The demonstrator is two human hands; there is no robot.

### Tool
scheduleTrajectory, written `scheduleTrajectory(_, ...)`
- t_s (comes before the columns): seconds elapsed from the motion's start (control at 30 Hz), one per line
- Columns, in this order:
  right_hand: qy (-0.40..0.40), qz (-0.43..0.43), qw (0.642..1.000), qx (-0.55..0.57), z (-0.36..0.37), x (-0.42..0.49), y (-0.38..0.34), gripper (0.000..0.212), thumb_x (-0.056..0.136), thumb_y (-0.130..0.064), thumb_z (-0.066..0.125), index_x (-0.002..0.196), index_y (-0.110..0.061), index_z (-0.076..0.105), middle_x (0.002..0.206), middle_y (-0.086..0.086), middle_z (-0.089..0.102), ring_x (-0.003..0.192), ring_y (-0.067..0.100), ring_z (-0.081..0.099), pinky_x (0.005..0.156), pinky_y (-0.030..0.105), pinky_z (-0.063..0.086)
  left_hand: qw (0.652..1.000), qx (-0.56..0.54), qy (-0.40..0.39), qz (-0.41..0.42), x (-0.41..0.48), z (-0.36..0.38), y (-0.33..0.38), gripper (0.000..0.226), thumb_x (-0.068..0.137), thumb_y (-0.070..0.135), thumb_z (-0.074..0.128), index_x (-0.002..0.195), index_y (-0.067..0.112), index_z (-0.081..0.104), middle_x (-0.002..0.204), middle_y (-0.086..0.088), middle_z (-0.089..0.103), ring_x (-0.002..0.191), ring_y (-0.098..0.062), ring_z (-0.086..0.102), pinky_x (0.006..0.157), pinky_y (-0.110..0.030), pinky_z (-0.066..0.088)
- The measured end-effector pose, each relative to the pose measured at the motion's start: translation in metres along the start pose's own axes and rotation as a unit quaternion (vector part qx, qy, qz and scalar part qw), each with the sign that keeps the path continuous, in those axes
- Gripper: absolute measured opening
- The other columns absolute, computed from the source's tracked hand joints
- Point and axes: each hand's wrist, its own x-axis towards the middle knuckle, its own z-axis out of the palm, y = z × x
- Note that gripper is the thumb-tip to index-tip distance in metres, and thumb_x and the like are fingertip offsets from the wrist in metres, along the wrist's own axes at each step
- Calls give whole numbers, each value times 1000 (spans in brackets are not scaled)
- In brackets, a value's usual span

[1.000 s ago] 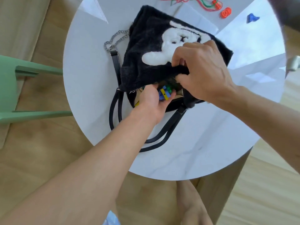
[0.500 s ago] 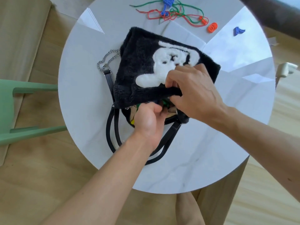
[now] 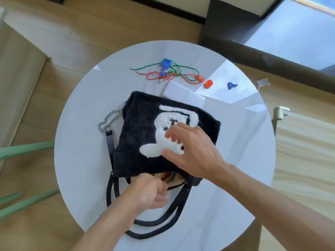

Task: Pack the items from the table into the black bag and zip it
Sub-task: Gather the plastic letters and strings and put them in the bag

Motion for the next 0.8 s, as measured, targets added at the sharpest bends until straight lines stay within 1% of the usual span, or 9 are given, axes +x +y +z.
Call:
scheduleTrajectory(0.07, 64, 43, 996, 48, -6, 17, 21, 23, 85, -48, 61, 102, -32, 58, 89, -17, 56, 76, 4, 55, 72, 25, 44, 998, 63, -3, 14, -7, -5, 23, 28, 96, 0, 40, 100, -2, 68, 94, -18, 75, 75, -27, 76, 69, -34, 63)
scheduleTrajectory(0.13, 121, 96, 982, 106, -13, 37, 52, 19, 86, -39, 64, 101, -28, 60, 88, -13, 59, 77, 10, 59, 72, 33, 51, 992, 73, 37, 98, -5, -6, 55, 29, 97, 3, 42, 93, 1, 71, 83, -15, 76, 65, -23, 74, 58, -32, 61)
scheduleTrajectory(0.23, 163, 181, 964, 109, -22, 61, 113, 20, 86, -28, 65, 104, -23, 60, 93, -5, 59, 81, 16, 60, 78, 43, 53, 948, 141, 138, 250, 21, 2, 116, 30, 94, 5, 43, 87, 11, 72, 82, -8, 76, 70, -20, 69, 63, -34, 59)
scheduleTrajectory(0.33, 107, 187, 976, 27, -16, 78, 145, 31, 87, -25, 65, 116, -21, 56, 111, -3, 55, 101, 20, 56, 85, 42, 52, 915, 158, 183, 324, 46, 5, 165, 28, 92, 6, 42, 89, 14, 69, 87, -5, 74, 70, -15, 64, 64, -32, 56)
scheduleTrajectory(0.43, 41, 114, 991, -60, -3, 95, 162, 46, 86, -30, 69, 126, -18, 50, 127, 4, 49, 119, 26, 48, 86, 40, 47, 899, 156, 190, 362, 61, 17, 191, 27, 85, 11, 44, 87, 19, 69, 85, 0, 73, 69, -13, 64, 61, -30, 53)
scheduleTrajectory(0.53, 29, 72, 992, -101, 5, 115, 162, 63, 81, -40, 76, 131, -17, 47, 131, 7, 46, 122, 29, 47, 88, 42, 47, 893, 153, 196, 376, 62, 21, 189, 29, 76, 16, 43, 87, 21, 70, 80, 4, 73, 65, -11, 64, 58, -29, 51)
scheduleTrajectory(0.67, -9, 75, 984, -159, 8, 132, 160, 78, 77, -55, 76, 137, -15, 45, 134, 10, 47, 124, 32, 48, 97, 44, 42, 897, 168, 198, 358, 68, 14, 167, 27, 87, 6, 44, 88, 19, 69, 83, 2, 73, 65, -11, 63, 62, -29, 50)
scheduleTrajectory(0.73, -23, 72, 977, -202, 10, 135, 157, 66, 82, -41, 73, 136, -13, 46, 133, 11, 47, 125, 33, 48, 100, 44, 40, 900, 166, 206, 346, 70, 5, 157, 27, 88, 6, 45, 90, 19, 69, 85, 2, 74, 66, -12, 64, 65, -29, 49)
scheduleTrajectory(0.8, -20, 62, 969, -238, 13, 136, 155, 51, 84, -17, 66, 132, -11, 49, 131, 13, 47, 124, 34, 47, 100, 44, 41, 898, 168, 216, 344, 69, -2, 147, 27, 88, 7, 46, 91, 19, 70, 85, 3, 74, 67, -12, 66, 66, -29, 49)
